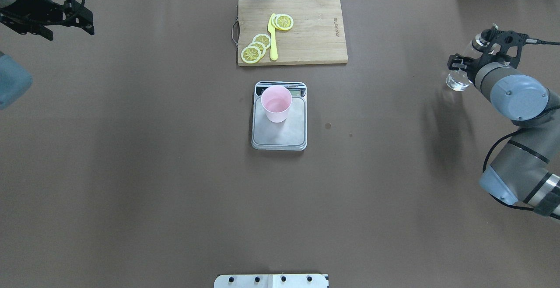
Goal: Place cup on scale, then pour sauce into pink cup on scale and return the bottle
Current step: 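Lower the glass bottle onto the table beside the right arm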
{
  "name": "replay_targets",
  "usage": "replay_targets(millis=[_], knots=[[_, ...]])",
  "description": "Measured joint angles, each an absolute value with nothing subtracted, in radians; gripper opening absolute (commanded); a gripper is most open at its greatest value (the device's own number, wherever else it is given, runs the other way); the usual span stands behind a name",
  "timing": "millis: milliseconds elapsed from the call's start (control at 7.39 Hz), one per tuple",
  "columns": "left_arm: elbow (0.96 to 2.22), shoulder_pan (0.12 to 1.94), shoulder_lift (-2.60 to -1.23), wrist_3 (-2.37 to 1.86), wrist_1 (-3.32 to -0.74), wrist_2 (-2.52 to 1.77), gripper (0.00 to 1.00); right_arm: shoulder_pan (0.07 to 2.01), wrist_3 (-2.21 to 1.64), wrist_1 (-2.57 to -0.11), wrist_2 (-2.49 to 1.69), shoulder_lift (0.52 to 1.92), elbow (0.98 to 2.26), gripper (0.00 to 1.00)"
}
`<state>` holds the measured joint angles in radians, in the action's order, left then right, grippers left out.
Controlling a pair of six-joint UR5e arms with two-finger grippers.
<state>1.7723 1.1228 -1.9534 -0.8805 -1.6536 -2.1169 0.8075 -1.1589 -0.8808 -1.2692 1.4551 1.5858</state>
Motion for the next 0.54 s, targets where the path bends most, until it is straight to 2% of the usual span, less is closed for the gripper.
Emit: replay_targets(millis=[541], knots=[[1.780,1.123,-1.946,-0.882,-1.654,-2.117,0.99,0.796,-1.153,-0.882,-1.247,1.458,1.578,0.00]])
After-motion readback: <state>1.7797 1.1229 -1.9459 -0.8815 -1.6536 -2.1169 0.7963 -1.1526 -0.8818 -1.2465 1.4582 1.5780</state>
